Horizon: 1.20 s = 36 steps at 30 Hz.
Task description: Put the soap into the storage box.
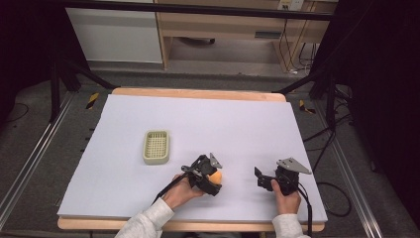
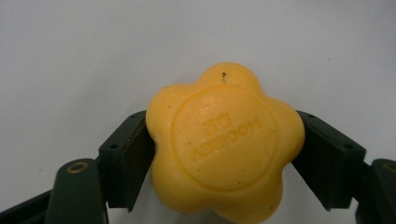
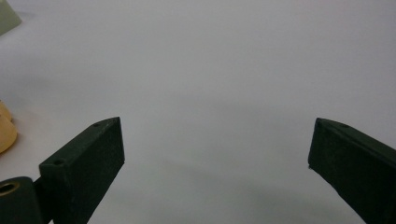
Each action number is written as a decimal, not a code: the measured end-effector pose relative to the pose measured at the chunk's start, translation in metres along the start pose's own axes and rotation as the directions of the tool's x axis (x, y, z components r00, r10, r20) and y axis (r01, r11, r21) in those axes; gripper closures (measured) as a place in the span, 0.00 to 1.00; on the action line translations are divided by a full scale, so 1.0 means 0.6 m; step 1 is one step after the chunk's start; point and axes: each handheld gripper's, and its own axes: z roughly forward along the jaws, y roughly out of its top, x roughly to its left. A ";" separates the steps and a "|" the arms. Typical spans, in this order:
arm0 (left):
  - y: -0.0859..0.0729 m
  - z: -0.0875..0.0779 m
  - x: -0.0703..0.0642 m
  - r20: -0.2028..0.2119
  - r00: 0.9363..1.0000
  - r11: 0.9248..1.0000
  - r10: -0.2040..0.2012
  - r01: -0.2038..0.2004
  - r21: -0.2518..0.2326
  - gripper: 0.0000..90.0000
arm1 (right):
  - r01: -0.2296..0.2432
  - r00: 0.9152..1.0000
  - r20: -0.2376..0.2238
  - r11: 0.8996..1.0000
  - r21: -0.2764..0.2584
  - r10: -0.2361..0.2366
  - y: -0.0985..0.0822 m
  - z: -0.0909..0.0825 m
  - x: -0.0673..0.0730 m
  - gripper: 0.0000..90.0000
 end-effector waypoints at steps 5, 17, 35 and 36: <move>0.000 0.003 -0.001 -0.004 1.000 1.000 0.004 -0.004 0.005 0.27 | 0.004 1.000 0.003 1.000 -0.001 -0.004 0.000 0.000 0.000 0.05; 0.000 0.003 0.003 0.012 1.000 1.000 0.001 -0.001 0.013 0.28 | 0.003 1.000 0.001 1.000 -0.001 -0.003 0.000 0.000 0.000 0.05; 0.000 0.002 0.003 0.016 1.000 1.000 0.022 -0.022 0.005 0.28 | 0.000 1.000 0.002 1.000 0.001 0.000 0.000 0.000 0.000 0.05; 0.000 0.002 0.002 0.012 1.000 1.000 0.025 -0.025 0.003 0.28 | 0.000 1.000 0.002 1.000 0.001 0.000 0.000 0.000 0.000 0.05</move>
